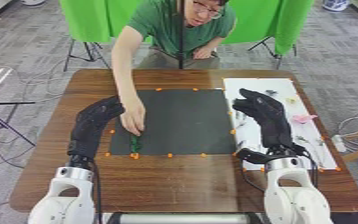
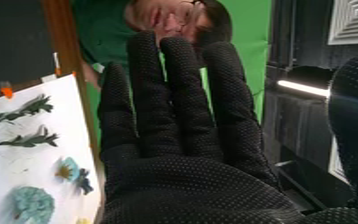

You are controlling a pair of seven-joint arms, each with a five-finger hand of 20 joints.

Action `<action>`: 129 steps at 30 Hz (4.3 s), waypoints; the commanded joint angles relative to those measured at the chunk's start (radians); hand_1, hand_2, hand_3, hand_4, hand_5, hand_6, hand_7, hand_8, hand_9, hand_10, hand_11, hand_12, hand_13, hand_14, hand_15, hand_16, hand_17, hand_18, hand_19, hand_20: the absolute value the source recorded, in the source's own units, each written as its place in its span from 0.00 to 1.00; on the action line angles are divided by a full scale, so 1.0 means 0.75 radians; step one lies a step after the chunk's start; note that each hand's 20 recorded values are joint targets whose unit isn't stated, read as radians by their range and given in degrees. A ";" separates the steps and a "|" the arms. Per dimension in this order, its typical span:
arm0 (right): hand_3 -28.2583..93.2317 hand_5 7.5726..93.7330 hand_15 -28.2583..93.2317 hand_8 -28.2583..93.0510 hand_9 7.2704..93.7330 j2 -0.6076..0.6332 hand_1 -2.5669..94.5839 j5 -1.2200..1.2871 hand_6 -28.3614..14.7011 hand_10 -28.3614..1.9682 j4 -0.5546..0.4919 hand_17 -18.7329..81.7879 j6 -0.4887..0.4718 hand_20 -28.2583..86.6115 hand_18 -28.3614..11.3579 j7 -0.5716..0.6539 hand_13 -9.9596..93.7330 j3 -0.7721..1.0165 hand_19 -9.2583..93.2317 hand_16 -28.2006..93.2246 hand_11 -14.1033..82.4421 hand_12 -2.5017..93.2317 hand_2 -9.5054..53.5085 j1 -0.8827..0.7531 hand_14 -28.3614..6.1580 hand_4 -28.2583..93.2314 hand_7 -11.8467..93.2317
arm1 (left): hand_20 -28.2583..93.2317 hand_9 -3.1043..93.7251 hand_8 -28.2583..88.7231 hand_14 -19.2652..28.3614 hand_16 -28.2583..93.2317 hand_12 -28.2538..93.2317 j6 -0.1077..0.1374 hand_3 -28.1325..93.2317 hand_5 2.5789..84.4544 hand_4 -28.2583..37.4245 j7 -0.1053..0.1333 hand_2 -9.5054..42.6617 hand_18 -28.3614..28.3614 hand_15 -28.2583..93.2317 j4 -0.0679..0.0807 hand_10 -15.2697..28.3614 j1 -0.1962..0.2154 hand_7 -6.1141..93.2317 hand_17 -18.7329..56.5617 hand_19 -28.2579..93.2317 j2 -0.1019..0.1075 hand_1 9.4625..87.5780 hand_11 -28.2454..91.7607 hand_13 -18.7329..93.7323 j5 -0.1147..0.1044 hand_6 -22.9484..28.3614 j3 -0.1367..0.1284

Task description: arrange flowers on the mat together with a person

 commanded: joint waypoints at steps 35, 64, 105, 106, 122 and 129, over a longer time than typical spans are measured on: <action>0.81 0.55 0.42 0.17 0.61 0.187 0.19 -0.954 0.63 0.43 -0.126 0.41 0.211 0.62 0.30 0.064 0.64 0.224 0.47 0.47 0.31 0.26 0.00 -0.059 0.41 0.01 0.27 | 0.38 0.51 0.19 0.80 0.25 0.35 0.002 0.75 0.55 0.16 -0.016 0.08 0.80 0.44 0.006 0.65 -0.004 0.22 0.25 0.38 0.013 0.27 0.41 0.49 -0.018 0.55 -0.020; 0.84 0.62 0.52 0.16 0.68 0.311 0.33 -1.575 0.68 0.53 0.049 0.46 0.004 0.64 0.29 0.441 0.71 0.426 0.54 0.47 0.45 0.32 0.00 -0.260 0.50 0.00 0.32 | 0.39 0.51 0.20 0.80 0.25 0.35 0.044 0.75 0.56 0.16 -0.014 0.08 0.80 0.45 -0.015 0.66 0.031 0.22 0.26 0.39 0.043 0.28 0.41 0.49 -0.022 0.56 0.006; 0.00 0.90 0.73 0.32 0.97 0.311 0.92 -1.359 0.73 0.65 -0.235 0.48 0.191 0.68 0.27 0.625 0.79 0.049 0.63 0.52 0.42 0.47 0.00 -0.025 0.51 0.55 0.37 | 0.39 0.51 0.19 0.80 0.25 0.35 0.059 0.75 0.55 0.16 -0.028 0.08 0.79 0.45 -0.009 0.66 0.068 0.22 0.26 0.39 0.072 0.27 0.41 0.49 -0.043 0.56 -0.051; 0.00 0.90 0.73 0.32 0.97 0.305 0.92 -1.350 0.73 0.65 -0.250 0.48 0.185 0.68 0.27 0.625 0.79 0.004 0.63 0.52 0.43 0.47 0.00 -0.001 0.50 0.55 0.38 | 0.39 0.51 0.19 0.80 0.25 0.35 0.067 0.75 0.55 0.16 -0.027 0.08 0.80 0.45 -0.008 0.66 0.072 0.22 0.26 0.39 0.078 0.27 0.41 0.49 -0.046 0.56 -0.059; 0.00 0.91 0.82 0.32 0.93 0.014 0.93 -1.323 0.70 0.58 -0.053 0.45 0.079 0.69 0.22 0.635 0.74 -0.535 0.66 0.55 0.59 0.44 0.00 0.349 0.41 0.59 0.39 | 0.39 0.51 0.19 0.80 0.25 0.35 0.176 0.76 0.55 0.16 0.017 0.07 0.80 0.45 0.052 0.66 0.136 0.22 0.26 0.39 0.102 0.27 0.41 0.49 -0.110 0.56 -0.121; 0.00 0.91 0.83 0.32 0.92 -0.037 0.93 -1.317 0.69 0.57 0.095 0.45 -0.022 0.69 0.21 0.650 0.74 -0.676 0.67 0.56 0.61 0.44 0.00 0.418 0.39 0.60 0.39 | 0.39 0.52 0.19 0.79 0.25 0.35 0.206 0.76 0.56 0.16 0.059 0.06 0.80 0.45 0.066 0.66 0.172 0.23 0.26 0.38 0.099 0.26 0.41 0.49 -0.142 0.54 -0.134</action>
